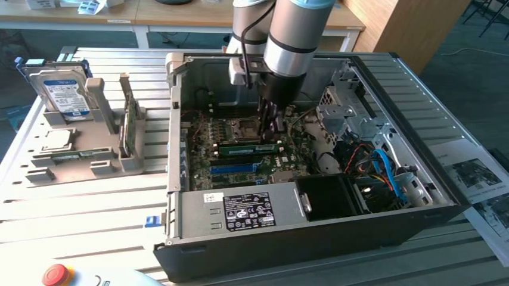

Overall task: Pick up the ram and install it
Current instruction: 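Insert the ram into the slot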

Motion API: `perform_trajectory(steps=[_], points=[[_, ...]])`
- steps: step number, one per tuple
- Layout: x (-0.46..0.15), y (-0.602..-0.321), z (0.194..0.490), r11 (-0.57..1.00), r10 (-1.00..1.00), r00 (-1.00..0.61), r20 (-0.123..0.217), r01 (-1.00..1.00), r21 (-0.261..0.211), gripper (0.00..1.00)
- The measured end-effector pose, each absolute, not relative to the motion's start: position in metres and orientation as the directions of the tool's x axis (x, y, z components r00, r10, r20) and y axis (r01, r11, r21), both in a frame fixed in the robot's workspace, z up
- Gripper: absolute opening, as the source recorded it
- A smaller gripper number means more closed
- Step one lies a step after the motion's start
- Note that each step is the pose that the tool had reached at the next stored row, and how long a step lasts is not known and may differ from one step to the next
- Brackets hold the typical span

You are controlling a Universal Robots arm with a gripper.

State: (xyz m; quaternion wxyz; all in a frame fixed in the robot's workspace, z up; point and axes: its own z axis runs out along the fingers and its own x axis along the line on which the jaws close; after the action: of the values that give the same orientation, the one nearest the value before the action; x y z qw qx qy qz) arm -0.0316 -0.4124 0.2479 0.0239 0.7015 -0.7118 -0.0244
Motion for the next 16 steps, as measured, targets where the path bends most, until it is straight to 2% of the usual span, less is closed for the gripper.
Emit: perform_trajectory(steps=[16], points=[[-0.032, -0.412, 0.277, 0.015, -1.0, -0.015, 0.0, -0.998, 0.068, 0.31]])
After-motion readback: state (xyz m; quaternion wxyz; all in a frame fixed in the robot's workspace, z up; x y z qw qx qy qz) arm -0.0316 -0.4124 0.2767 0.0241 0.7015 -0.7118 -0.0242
